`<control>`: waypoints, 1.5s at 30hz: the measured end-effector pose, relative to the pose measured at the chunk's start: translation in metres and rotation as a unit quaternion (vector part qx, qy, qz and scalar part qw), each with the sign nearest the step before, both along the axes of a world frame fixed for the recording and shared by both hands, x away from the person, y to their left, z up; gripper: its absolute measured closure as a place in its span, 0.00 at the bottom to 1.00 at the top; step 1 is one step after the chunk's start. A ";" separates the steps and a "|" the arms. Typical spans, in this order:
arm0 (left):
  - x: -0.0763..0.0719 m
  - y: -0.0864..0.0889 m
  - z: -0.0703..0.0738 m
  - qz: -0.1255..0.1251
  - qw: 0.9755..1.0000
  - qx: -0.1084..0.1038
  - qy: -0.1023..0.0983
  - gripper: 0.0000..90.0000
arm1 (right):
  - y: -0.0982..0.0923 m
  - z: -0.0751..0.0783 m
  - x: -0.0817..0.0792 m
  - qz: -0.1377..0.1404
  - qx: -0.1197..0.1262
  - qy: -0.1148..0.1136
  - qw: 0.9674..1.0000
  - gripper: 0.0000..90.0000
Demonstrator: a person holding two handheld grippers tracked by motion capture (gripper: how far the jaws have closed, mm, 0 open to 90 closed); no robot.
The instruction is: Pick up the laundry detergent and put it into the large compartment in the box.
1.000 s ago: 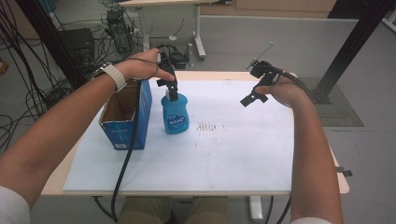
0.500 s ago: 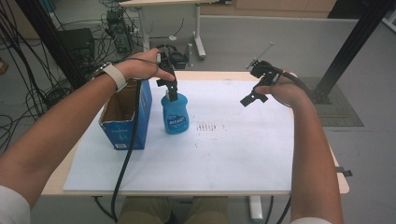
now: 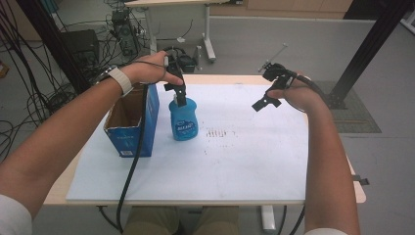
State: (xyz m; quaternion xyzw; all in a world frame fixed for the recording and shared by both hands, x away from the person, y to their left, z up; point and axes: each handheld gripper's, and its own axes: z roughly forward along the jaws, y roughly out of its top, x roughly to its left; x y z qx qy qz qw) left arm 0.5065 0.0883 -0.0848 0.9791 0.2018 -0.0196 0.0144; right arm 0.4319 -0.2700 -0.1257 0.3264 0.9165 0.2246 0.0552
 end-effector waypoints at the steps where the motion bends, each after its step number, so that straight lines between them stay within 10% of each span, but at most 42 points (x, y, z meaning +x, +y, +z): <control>1: 0.000 0.000 0.000 -0.002 1.000 0.001 0.000 0.08 | 0.000 0.000 0.000 0.000 0.000 0.000 1.000 0.12; 45: 0.000 -0.011 -0.043 0.005 1.000 0.007 0.003 0.09 | 0.000 -0.010 0.002 0.002 0.006 0.006 1.000 0.12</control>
